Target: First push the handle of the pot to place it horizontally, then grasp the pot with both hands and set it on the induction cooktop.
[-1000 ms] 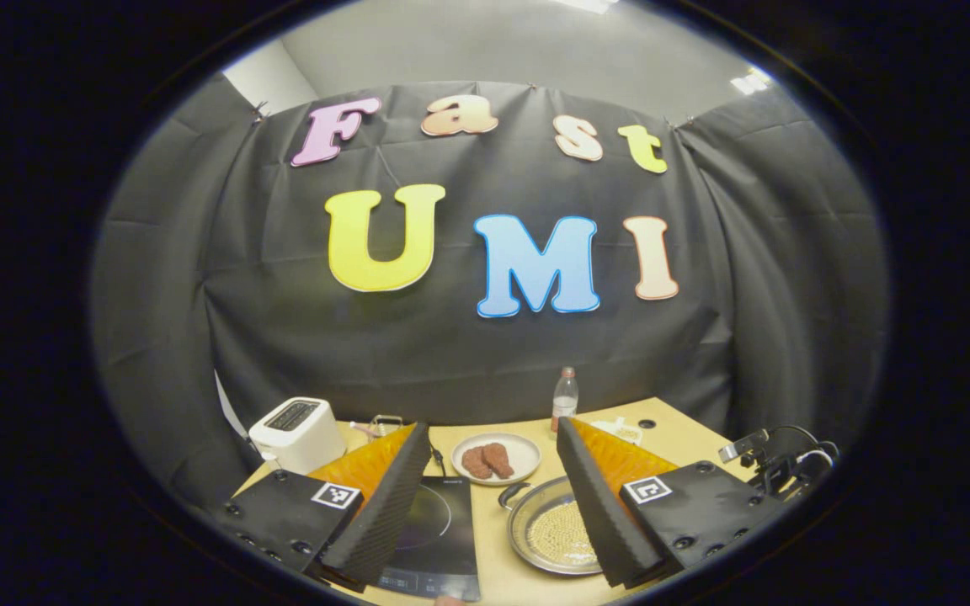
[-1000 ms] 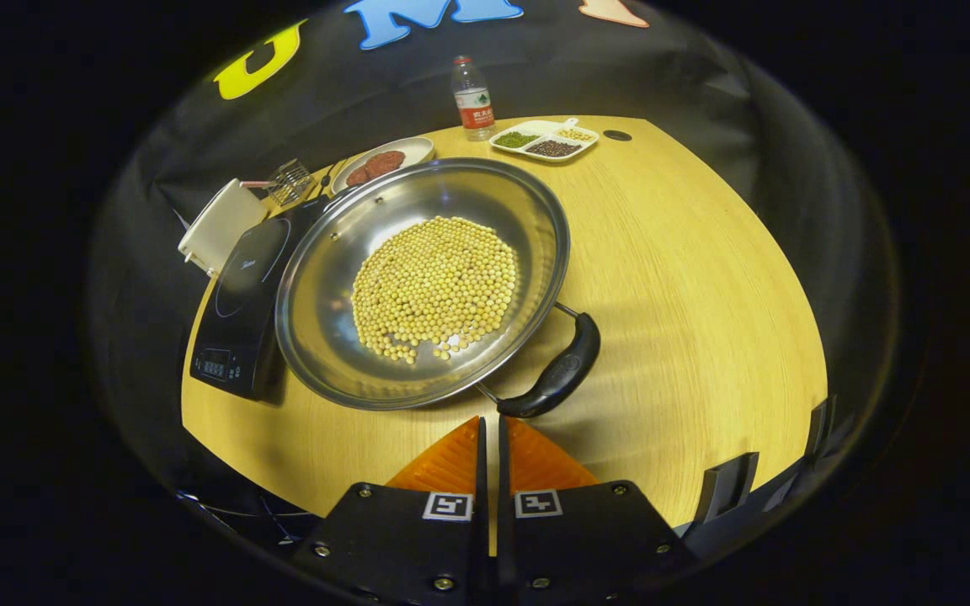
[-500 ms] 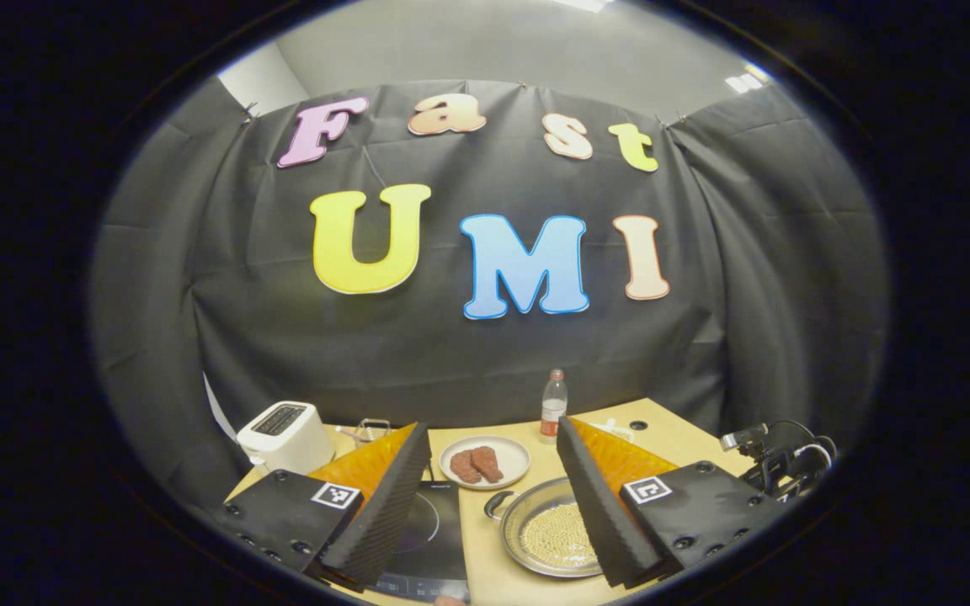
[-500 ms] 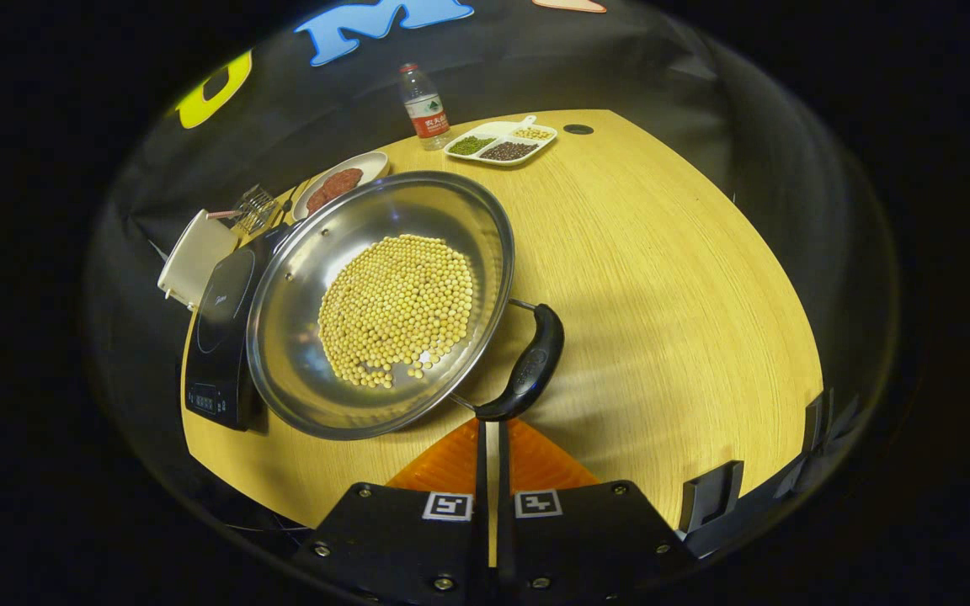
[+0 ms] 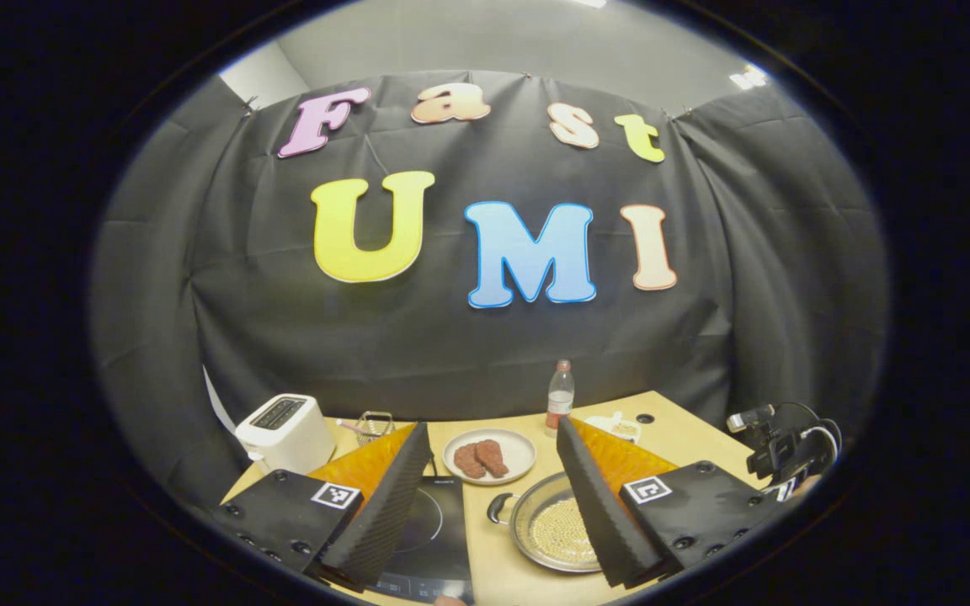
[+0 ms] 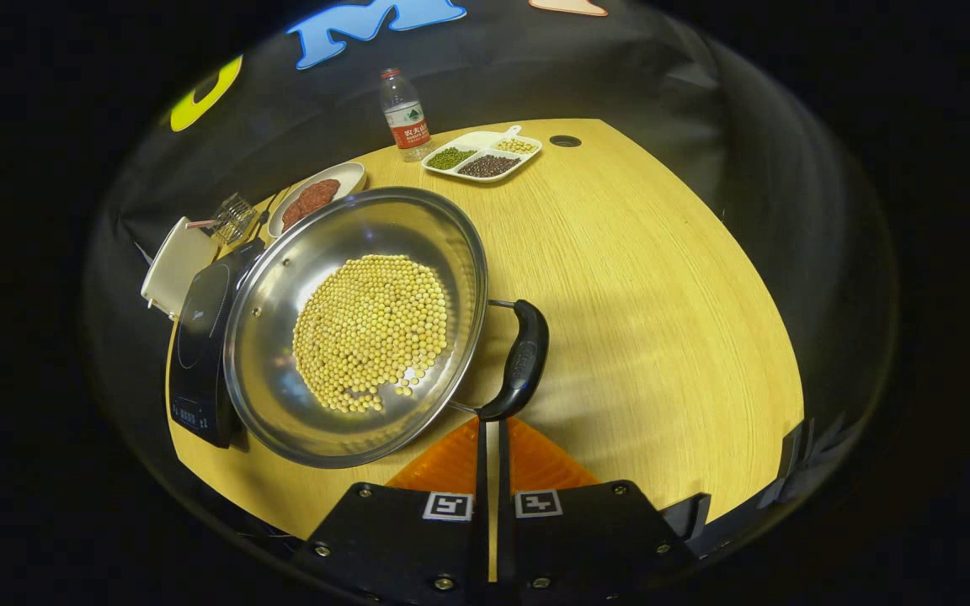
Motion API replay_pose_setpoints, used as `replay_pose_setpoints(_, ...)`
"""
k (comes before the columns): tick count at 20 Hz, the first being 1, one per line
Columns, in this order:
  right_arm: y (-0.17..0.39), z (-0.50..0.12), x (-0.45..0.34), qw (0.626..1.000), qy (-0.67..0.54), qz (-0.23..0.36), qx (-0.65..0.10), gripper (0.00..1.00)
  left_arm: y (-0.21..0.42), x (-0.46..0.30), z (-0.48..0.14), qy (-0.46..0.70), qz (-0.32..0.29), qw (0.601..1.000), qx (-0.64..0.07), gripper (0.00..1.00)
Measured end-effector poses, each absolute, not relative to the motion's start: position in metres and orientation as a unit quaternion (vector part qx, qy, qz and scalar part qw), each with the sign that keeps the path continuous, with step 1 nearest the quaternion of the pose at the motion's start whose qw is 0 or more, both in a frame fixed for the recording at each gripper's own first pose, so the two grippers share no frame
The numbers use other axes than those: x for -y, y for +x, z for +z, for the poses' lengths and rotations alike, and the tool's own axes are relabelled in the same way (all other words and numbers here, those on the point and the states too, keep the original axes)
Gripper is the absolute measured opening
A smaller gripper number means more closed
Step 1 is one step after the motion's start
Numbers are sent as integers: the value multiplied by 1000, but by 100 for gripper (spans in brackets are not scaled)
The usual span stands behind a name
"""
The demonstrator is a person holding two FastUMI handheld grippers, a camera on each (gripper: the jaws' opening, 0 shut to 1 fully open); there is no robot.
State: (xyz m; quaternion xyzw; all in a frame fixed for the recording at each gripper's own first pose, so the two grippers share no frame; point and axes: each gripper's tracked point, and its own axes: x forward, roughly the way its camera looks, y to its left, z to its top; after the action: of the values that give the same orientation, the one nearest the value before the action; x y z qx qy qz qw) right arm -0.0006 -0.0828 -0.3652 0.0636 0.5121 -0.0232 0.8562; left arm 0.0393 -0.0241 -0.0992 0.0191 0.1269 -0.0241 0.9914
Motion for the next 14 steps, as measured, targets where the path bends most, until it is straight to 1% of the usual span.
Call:
replay_pose_setpoints(1, 5, -364, 86, 857, 57, -24, -512, 4, 39, 23, -103, 19, -22, 991, -129, 100)
replay_pose_setpoints(2, 9, -364, 89, 857, 52, -24, -512, 4, 40, 20, -106, 18, -19, 991, -131, 98)
replay_pose_setpoints(14, 64, -365, 102, 862, 6, -28, -506, 4, 48, 0, -120, 15, 7, 988, -153, 98)
